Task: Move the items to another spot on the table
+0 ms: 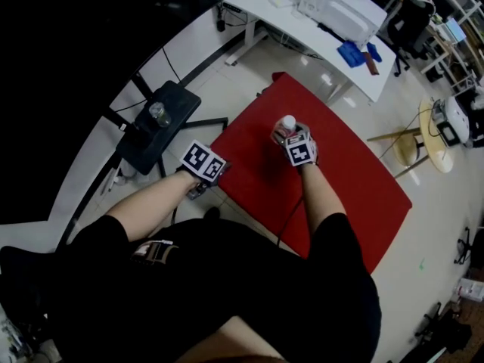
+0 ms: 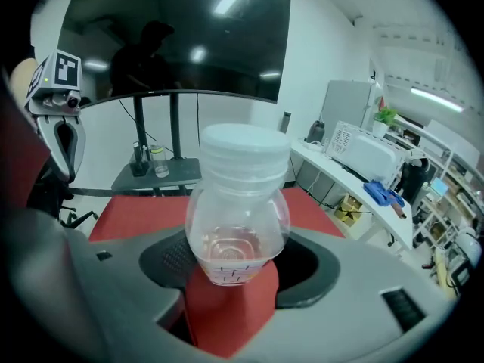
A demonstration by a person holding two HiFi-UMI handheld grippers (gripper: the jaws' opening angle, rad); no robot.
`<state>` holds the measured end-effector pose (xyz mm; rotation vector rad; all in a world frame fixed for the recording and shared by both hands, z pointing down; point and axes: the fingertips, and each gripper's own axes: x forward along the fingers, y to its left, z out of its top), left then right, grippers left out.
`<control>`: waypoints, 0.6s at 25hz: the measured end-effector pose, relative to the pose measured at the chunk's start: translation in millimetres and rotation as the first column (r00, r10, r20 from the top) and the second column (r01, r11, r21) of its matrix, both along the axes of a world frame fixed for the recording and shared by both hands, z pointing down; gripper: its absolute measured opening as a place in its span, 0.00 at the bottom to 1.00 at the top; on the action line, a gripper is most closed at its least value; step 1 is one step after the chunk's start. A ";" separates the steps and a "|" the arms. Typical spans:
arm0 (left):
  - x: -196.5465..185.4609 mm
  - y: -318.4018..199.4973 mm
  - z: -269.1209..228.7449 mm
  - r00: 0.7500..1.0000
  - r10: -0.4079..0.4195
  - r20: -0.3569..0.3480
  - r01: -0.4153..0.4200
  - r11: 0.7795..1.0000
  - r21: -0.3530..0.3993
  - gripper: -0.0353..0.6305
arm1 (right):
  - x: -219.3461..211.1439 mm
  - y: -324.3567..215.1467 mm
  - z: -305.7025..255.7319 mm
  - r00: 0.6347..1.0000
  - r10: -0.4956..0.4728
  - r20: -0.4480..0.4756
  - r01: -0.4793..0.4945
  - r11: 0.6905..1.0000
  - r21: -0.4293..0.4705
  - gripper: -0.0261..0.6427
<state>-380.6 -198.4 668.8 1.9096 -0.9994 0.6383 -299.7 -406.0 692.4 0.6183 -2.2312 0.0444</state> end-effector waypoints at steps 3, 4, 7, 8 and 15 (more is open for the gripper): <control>53.3 -8.5 -3.8 1.000 0.005 0.007 -0.005 1.000 0.020 0.04 | 51.7 6.9 -0.9 1.000 -0.010 -0.002 0.010 1.000 -0.003 0.49; 73.0 -10.1 -4.7 1.000 0.005 0.005 -0.005 1.000 0.027 0.04 | 70.2 10.3 -1.1 1.000 -0.014 -0.006 0.014 1.000 -0.003 0.49; 132.5 -12.5 -6.1 1.000 0.010 -0.010 -0.010 0.999 0.041 0.04 | 123.4 20.3 -3.0 1.000 -0.023 -0.016 0.023 1.000 -0.003 0.49; 151.0 -12.6 -6.0 1.000 0.017 -0.016 -0.016 0.999 0.043 0.04 | 139.5 23.7 -3.6 1.000 -0.025 -0.018 0.025 1.000 -0.003 0.49; 249.6 -9.7 1.2 0.987 0.156 -0.043 -0.155 0.988 0.028 0.04 | 243.2 36.9 -13.7 0.998 0.061 0.010 -0.061 0.998 0.003 0.49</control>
